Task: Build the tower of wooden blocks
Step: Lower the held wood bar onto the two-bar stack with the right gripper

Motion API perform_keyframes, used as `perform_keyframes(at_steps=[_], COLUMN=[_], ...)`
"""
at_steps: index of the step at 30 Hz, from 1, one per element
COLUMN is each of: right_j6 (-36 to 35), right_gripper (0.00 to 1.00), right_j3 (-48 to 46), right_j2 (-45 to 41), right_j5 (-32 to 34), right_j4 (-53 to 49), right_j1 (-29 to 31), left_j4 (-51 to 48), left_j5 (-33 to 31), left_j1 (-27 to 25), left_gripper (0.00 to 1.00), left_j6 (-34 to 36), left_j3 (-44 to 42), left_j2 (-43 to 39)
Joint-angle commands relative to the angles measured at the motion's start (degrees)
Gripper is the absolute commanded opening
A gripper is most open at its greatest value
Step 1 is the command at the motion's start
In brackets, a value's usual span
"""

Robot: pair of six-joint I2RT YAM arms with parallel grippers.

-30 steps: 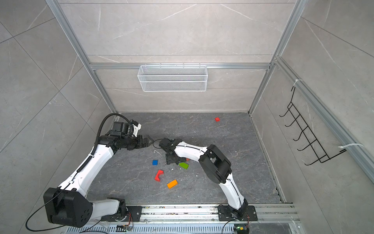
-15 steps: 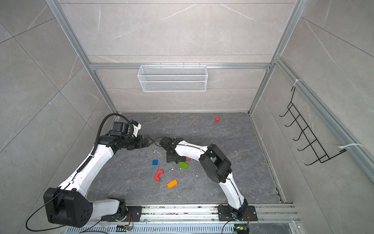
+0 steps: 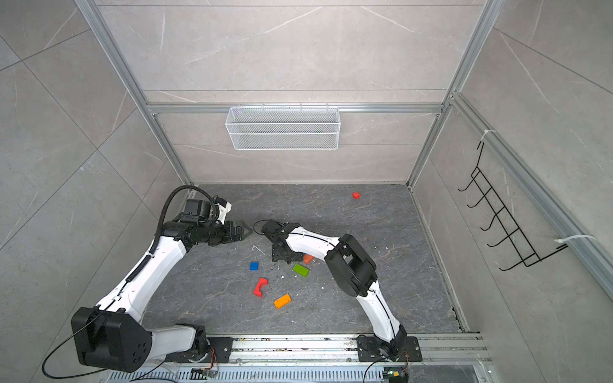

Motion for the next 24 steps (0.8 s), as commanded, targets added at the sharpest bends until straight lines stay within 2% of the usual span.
perform_keyframes(at_steps=[1, 8, 15, 24], right_j6=[1.05, 1.39, 1.26, 1.48], right_gripper=[0.66, 0.69, 0.78, 0.78], right_j3=[1.94, 2.7, 3.56, 3.82], right_j2=[1.49, 2.13, 2.73, 2.7], right_j5=[0.43, 1.37, 1.27, 2.29], right_j4=[-2.47, -3.53, -4.17, -4.92], right_j1=[0.01, 0.01, 0.01, 0.01], left_j4=[0.4, 0.4, 0.56, 0.52], left_j5=[-0.63, -0.56, -0.53, -0.54], left_j1=[0.22, 0.22, 0.22, 0.18], left_gripper=[1.0, 1.0, 1.0, 1.0], left_j6=[-0.14, -0.13, -0.04, -0.05], left_j3=[0.13, 0.11, 0.11, 0.09], left_j2=[-1.49, -1.56, -1.58, -1.65])
